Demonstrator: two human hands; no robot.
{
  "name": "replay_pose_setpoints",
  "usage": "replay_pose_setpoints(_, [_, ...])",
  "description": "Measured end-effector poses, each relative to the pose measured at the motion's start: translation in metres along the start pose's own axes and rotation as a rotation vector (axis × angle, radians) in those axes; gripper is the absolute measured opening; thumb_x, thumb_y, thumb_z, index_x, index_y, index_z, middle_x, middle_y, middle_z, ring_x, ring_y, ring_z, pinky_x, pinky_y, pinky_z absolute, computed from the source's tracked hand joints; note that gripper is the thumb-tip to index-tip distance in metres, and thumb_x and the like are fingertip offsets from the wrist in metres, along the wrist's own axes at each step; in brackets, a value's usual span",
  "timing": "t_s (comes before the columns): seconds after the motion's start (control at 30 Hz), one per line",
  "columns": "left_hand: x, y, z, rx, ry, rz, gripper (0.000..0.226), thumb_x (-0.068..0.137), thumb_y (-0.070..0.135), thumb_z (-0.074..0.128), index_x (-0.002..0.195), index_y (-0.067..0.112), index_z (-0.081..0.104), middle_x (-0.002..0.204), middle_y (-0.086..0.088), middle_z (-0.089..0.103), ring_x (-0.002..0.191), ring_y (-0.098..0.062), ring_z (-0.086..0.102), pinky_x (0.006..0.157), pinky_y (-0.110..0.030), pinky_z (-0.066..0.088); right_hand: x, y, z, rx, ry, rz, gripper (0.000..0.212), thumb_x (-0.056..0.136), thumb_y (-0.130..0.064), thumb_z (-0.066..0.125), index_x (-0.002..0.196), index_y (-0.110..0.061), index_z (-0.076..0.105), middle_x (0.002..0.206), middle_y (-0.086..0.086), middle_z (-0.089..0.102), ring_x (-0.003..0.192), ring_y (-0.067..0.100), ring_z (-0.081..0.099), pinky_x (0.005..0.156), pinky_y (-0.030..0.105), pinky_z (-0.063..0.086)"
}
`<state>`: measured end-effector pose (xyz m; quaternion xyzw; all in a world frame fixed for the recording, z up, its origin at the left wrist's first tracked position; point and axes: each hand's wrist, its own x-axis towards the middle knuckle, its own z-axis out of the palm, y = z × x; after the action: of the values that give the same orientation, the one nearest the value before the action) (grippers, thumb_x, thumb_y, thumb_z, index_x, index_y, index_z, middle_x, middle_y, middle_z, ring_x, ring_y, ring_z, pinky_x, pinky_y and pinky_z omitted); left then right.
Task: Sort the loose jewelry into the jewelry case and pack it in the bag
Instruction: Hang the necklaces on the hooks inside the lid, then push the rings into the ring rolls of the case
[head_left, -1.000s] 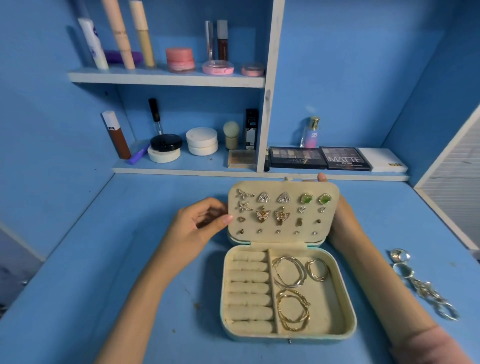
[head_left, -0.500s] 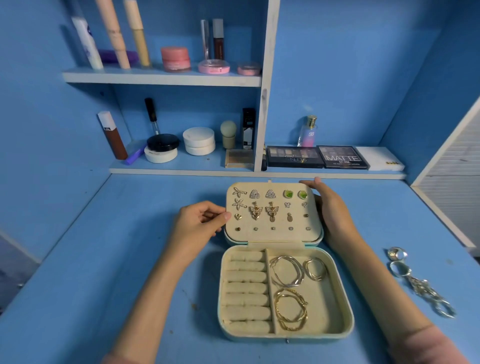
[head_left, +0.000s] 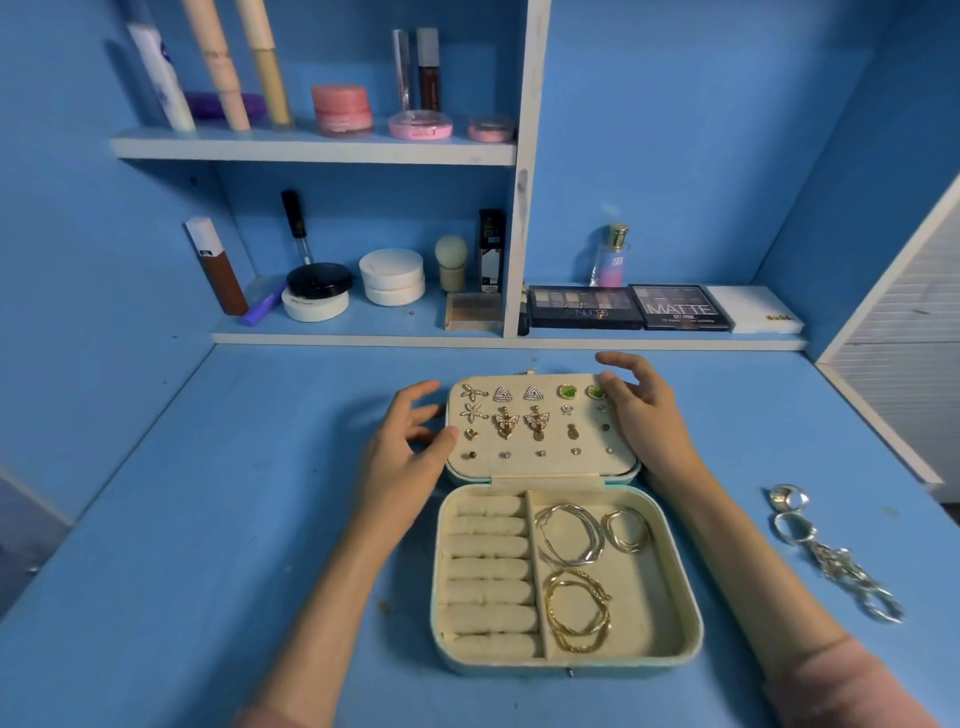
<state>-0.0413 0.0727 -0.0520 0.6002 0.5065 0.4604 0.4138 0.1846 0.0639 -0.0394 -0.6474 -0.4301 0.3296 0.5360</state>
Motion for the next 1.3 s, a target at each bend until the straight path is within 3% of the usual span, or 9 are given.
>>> replay_pose_setpoints(0.1, [-0.001, -0.001, 0.001, 0.021, 0.013, 0.026, 0.043, 0.086, 0.007, 0.066, 0.108, 0.042, 0.053, 0.108, 0.003, 0.065, 0.083, 0.009, 0.059, 0.077, -0.005, 0.042, 0.002, 0.004, 0.001, -0.189, 0.019, -0.129, 0.024, 0.099, -0.01, 0.039, 0.115, -0.022, 0.052, 0.07, 0.001, 0.054, 0.043, 0.0, 0.041, 0.045, 0.013, 0.033])
replay_pose_setpoints(0.27, [-0.002, -0.002, 0.0, 0.056, 0.033, 0.042, 0.044, 0.085, 0.008, 0.067, 0.118, 0.034, 0.055, 0.104, -0.002, 0.07, 0.087, -0.002, 0.064, 0.085, -0.02, 0.048, 0.003, 0.005, 0.001, -0.265, 0.002, -0.175, 0.032, 0.097, -0.003, 0.034, 0.123, -0.017, 0.048, 0.06, -0.003, 0.045, 0.04, 0.004, 0.038, 0.039, 0.013, 0.029])
replay_pose_setpoints(0.33, [-0.002, -0.001, 0.0, 0.055, 0.031, 0.036, 0.042, 0.085, 0.007, 0.067, 0.119, 0.031, 0.057, 0.106, -0.002, 0.069, 0.089, -0.003, 0.064, 0.087, -0.025, 0.049, 0.0, 0.002, 0.002, -0.277, 0.002, -0.21, 0.033, 0.097, -0.003, 0.034, 0.124, -0.015, 0.048, 0.071, -0.002, 0.055, 0.05, 0.001, 0.045, 0.045, 0.013, 0.033])
replay_pose_setpoints(0.4, [-0.002, -0.001, 0.0, 0.036, 0.024, 0.039, 0.04, 0.086, 0.004, 0.066, 0.117, 0.027, 0.058, 0.106, -0.001, 0.067, 0.084, 0.004, 0.062, 0.08, -0.014, 0.047, -0.005, -0.001, 0.001, -0.313, 0.02, -0.26, 0.033, 0.096, -0.002, 0.035, 0.123, -0.013, 0.05, 0.089, 0.0, 0.06, 0.083, 0.016, 0.056, 0.063, 0.019, 0.038])
replay_pose_setpoints(0.5, [-0.001, -0.001, 0.0, 0.009, 0.02, 0.061, 0.038, 0.085, -0.001, 0.066, 0.113, 0.022, 0.058, 0.105, 0.002, 0.067, 0.074, 0.01, 0.059, 0.071, -0.004, 0.043, -0.016, -0.007, -0.01, -0.378, 0.026, -0.309, 0.031, 0.095, -0.005, 0.04, 0.122, -0.012, 0.053, 0.096, 0.0, 0.059, 0.107, 0.025, 0.045, 0.075, 0.02, 0.031])
replay_pose_setpoints(0.77, [0.0, -0.005, -0.002, -0.002, 0.011, 0.101, 0.038, 0.084, -0.001, 0.067, 0.105, 0.029, 0.057, 0.104, 0.005, 0.064, 0.073, 0.009, 0.058, 0.073, -0.007, 0.044, -0.058, 0.01, -0.105, -0.811, 0.003, -0.357, 0.019, 0.094, -0.023, 0.054, 0.107, -0.014, 0.065, 0.111, -0.001, 0.064, 0.112, 0.025, 0.048, 0.089, 0.022, 0.03])
replay_pose_setpoints(0.97, [-0.001, -0.005, -0.002, -0.027, -0.004, 0.097, 0.038, 0.085, -0.001, 0.066, 0.108, 0.029, 0.057, 0.11, -0.002, 0.063, 0.084, -0.005, 0.058, 0.08, -0.024, 0.045, -0.095, 0.032, -0.15, -0.91, -0.055, -0.257, 0.056, 0.088, -0.063, 0.033, 0.12, -0.027, 0.06, 0.127, -0.014, 0.055, 0.126, 0.014, 0.045, 0.104, 0.042, 0.035])
replay_pose_setpoints(1.1, [0.0, -0.007, -0.003, -0.016, -0.015, 0.099, 0.038, 0.085, 0.0, 0.065, 0.11, 0.028, 0.057, 0.109, -0.001, 0.063, 0.086, -0.007, 0.058, 0.084, -0.03, 0.044, -0.105, 0.038, -0.141, -0.782, -0.079, -0.199, 0.055, 0.089, -0.055, 0.038, 0.136, -0.028, 0.044, 0.146, -0.011, 0.037, 0.141, 0.005, 0.021, 0.117, 0.031, 0.012])
replay_pose_setpoints(1.3, [-0.001, -0.006, -0.003, -0.023, -0.016, 0.111, 0.042, 0.086, 0.001, 0.065, 0.102, 0.039, 0.055, 0.104, 0.013, 0.062, 0.086, -0.005, 0.058, 0.079, -0.022, 0.044, -0.096, 0.03, -0.111, -0.763, -0.22, -0.264, 0.054, 0.094, -0.043, 0.042, 0.143, -0.022, 0.033, 0.151, -0.009, 0.027, 0.138, -0.005, 0.008, 0.118, 0.025, 0.006])
